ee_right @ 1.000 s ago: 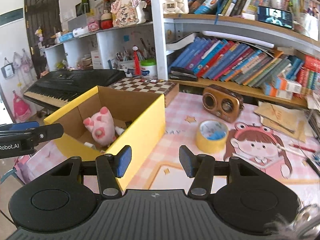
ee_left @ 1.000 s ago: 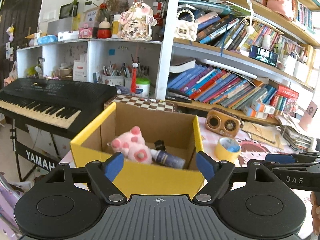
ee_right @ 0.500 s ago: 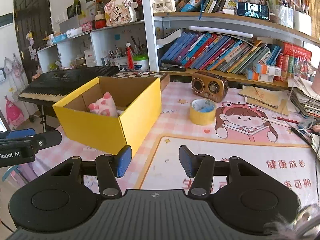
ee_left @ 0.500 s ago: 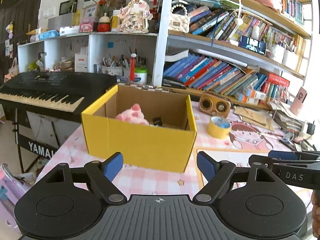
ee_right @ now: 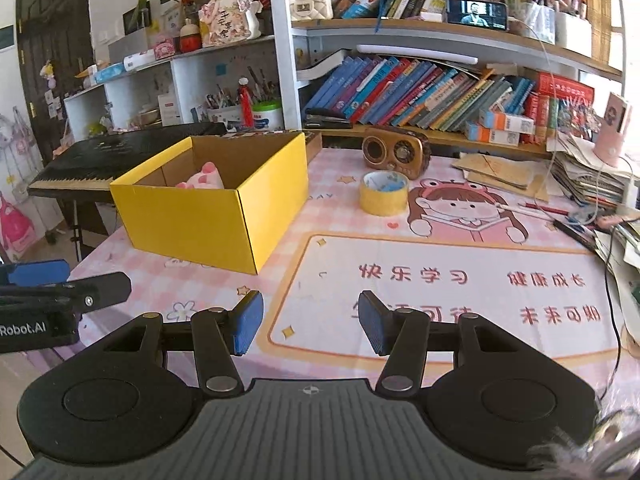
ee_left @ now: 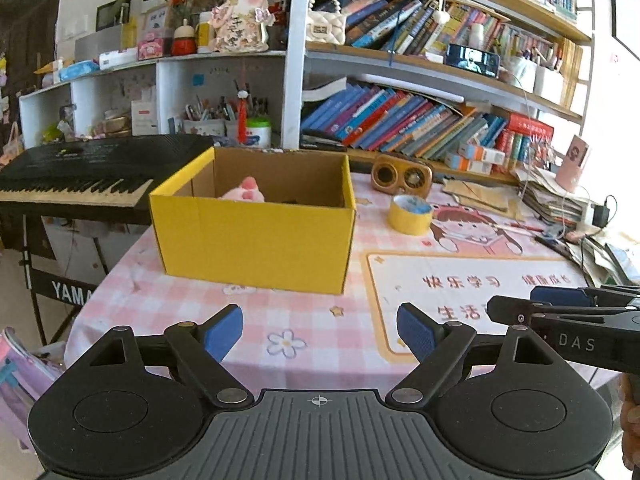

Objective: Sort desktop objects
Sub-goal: 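Withdraw both tools up out of the yellow box, then move the left tool to the yellow tape roll while the right tool approaches it, then grasp the tape roll rim with the left tool while the right tool grasps the blue cloth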

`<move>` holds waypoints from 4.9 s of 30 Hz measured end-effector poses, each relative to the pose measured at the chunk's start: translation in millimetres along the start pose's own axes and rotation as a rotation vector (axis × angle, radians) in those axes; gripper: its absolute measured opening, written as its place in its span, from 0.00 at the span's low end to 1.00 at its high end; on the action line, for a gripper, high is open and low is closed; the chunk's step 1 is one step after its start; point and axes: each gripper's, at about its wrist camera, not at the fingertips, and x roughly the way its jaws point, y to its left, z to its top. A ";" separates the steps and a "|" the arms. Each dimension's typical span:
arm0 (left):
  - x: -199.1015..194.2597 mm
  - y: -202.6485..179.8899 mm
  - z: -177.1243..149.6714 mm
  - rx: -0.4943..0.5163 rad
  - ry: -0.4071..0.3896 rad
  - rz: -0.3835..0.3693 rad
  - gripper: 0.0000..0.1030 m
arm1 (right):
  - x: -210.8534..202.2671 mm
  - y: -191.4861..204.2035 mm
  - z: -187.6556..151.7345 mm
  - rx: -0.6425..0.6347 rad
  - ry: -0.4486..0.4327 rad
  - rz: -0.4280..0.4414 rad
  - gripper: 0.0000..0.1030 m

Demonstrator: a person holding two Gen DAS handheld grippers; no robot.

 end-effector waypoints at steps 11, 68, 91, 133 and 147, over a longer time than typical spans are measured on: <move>2.8 -15.9 -9.1 0.036 0.033 -0.050 0.85 | -13.6 -3.5 -17.8 0.022 0.026 -0.041 0.54; 179.6 -140.4 52.5 0.053 0.164 -0.133 0.85 | 98.2 -175.1 53.3 0.055 0.149 -0.132 0.57; 309.4 -171.8 101.2 0.044 0.174 0.039 0.85 | 203.4 -241.9 113.5 0.014 0.149 0.001 0.59; 291.7 -153.0 123.9 -0.085 0.026 -0.002 0.80 | 233.9 -245.2 116.9 -0.016 0.189 0.056 0.63; 191.1 -133.1 95.3 -0.105 0.046 0.102 0.81 | 282.2 -193.6 118.0 -0.173 0.197 0.206 0.64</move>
